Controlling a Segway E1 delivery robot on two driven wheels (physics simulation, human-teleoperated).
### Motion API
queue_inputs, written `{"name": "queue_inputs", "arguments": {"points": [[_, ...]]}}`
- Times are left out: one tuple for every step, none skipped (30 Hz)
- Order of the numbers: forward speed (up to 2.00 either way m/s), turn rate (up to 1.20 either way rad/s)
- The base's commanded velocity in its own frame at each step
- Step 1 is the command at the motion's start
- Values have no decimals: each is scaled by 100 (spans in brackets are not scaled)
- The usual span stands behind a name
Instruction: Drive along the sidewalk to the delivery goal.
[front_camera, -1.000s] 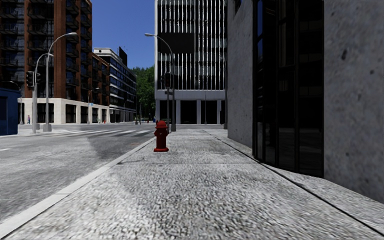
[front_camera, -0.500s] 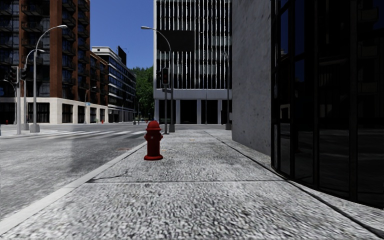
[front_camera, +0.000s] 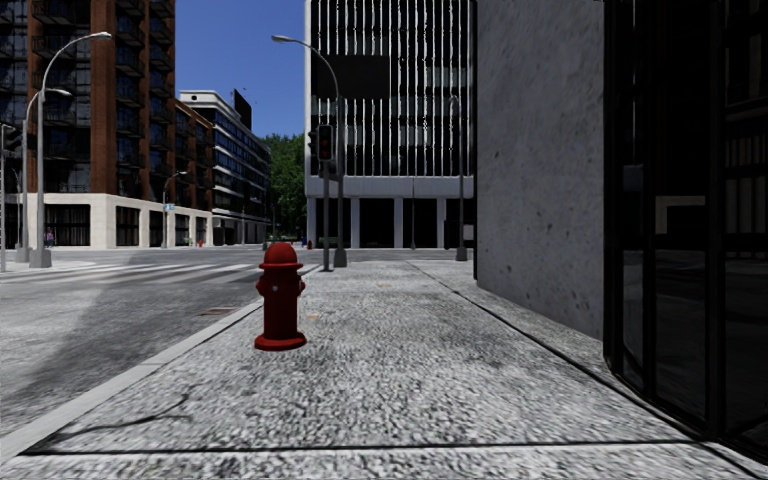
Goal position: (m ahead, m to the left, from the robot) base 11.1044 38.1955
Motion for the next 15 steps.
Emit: {"name": "queue_inputs", "arguments": {"points": [[200,0],[200,0],[200,0],[200,0],[200,0],[200,0],[200,0],[200,0],[200,0],[200,0],[200,0],[200,0],[200,0],[200,0],[200,0]]}}
